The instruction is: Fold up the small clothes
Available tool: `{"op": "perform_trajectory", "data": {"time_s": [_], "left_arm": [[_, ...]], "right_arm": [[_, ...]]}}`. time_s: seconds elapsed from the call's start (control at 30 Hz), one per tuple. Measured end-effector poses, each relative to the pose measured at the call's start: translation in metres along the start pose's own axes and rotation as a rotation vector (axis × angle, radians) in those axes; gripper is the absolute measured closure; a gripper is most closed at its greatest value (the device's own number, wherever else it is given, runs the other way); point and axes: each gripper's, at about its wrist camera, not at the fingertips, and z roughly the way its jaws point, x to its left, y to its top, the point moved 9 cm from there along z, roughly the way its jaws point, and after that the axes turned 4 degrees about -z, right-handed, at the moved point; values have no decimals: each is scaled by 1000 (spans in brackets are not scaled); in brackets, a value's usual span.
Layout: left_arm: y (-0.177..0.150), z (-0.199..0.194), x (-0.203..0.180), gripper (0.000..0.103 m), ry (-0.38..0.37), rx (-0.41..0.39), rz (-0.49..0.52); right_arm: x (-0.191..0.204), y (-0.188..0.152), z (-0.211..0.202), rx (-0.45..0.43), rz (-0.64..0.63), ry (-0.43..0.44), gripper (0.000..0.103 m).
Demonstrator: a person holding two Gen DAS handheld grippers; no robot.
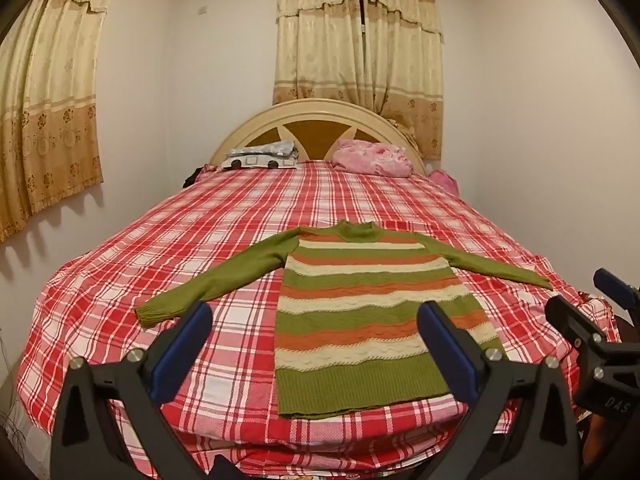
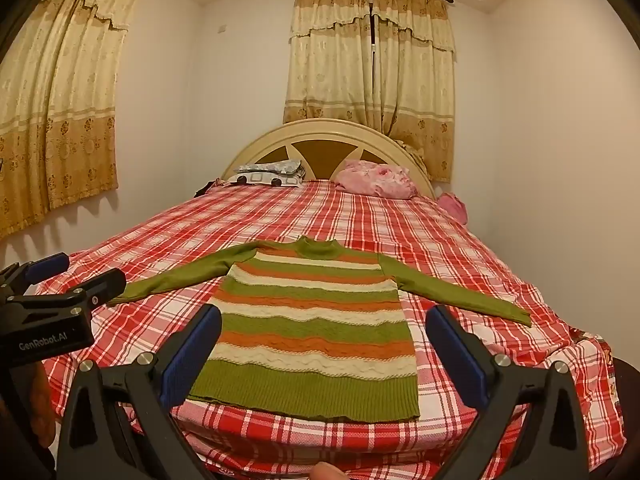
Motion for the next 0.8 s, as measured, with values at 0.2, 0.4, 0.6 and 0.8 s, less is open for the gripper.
{"op": "perform_trajectory", "data": {"time_s": [0.2,0.4,0.6,0.8], "left_arm": [[-6,6,5,0,8,-7,1],[-4,5,6,0,14,-7,4],[-3,6,8,0,16,-7,6],[-3,6,8,0,17,-6,7]], "right_arm": [[-2,-4,4,-3,-1,3,1],[-4,-7,6,-2,-1,1,1],[-2,-10,9,3,-5,4,1],[-3,-11,9,3,-6,2,1]]}}
